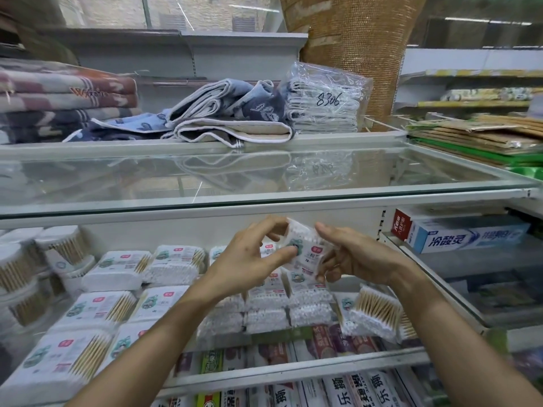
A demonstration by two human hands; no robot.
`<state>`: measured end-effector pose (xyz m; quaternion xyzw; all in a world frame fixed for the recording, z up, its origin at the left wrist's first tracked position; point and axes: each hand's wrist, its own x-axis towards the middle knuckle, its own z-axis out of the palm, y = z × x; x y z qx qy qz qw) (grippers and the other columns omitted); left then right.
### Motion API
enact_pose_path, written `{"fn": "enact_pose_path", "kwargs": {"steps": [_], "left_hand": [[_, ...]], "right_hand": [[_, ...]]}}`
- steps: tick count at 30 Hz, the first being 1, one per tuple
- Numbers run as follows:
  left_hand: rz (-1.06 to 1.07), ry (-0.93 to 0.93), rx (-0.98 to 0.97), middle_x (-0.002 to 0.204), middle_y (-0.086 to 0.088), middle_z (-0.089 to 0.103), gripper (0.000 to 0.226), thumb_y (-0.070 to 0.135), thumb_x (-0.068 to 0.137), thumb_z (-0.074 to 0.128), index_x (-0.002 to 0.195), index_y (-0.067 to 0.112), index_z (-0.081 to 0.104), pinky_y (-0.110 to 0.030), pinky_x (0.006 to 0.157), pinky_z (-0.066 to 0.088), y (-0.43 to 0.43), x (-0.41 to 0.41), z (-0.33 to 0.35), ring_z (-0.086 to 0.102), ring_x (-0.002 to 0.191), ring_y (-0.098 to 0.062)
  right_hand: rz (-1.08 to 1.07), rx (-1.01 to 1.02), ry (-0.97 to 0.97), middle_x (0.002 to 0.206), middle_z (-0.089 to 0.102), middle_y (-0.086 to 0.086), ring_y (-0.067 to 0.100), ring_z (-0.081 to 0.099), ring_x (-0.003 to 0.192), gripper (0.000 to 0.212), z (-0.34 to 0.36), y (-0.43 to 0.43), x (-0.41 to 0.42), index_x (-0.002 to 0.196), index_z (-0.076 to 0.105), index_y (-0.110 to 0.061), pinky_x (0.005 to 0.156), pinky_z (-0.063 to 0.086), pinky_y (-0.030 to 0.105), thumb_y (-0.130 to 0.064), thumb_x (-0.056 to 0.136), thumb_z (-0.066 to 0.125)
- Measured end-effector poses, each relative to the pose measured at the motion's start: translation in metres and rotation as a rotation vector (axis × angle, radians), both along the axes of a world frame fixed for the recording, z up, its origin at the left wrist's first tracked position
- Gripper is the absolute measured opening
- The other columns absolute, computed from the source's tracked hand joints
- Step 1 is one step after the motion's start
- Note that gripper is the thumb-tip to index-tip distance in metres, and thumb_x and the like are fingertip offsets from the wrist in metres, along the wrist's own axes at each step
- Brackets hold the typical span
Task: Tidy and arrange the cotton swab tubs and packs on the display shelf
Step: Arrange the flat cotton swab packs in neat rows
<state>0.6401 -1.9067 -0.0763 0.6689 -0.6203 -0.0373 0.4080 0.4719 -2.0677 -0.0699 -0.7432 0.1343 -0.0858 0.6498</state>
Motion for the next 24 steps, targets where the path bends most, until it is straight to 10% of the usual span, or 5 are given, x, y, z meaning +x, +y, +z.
{"fn": "enact_pose_path", "kwargs": {"steps": [9, 14, 24], "left_hand": [[0.127, 0.538, -0.046, 0.103, -0.001, 0.073, 0.031, 0.031, 0.087, 0.073, 0.116, 0.023, 0.063, -0.037, 0.089, 0.057, 0.008, 0.008, 0.006, 0.071, 0.095, -0.015], [0.210, 0.640, -0.067, 0.105, 0.004, 0.075, 0.047, 0.045, 0.079, 0.077, 0.116, 0.020, 0.064, -0.041, 0.098, 0.052, 0.007, 0.014, 0.005, 0.069, 0.101, -0.012], [0.175, 0.370, 0.006, 0.105, 0.010, 0.074, 0.047, 0.054, 0.075, 0.078, 0.110, 0.024, 0.068, -0.032, 0.089, 0.052, 0.025, 0.025, 0.014, 0.069, 0.096, -0.007]], "right_hand": [[-0.235, -0.390, -0.100, 0.119, 0.063, 0.000, 0.020, 0.070, 0.098, 0.086, 0.001, 0.014, 0.005, 0.125, 0.047, -0.035, 0.084, 0.059, 0.039, -0.064, 0.053, 0.084], [-0.258, -0.897, -0.105, 0.126, 0.038, -0.017, 0.007, 0.056, 0.102, 0.082, 0.000, 0.027, 0.015, 0.142, 0.040, -0.029, 0.076, 0.052, 0.013, -0.047, 0.073, 0.082], [-0.296, -0.953, -0.124, 0.115, 0.045, -0.023, 0.002, 0.045, 0.106, 0.068, 0.004, 0.030, 0.032, 0.141, 0.045, -0.026, 0.081, 0.037, 0.010, -0.043, 0.083, 0.077]]}}
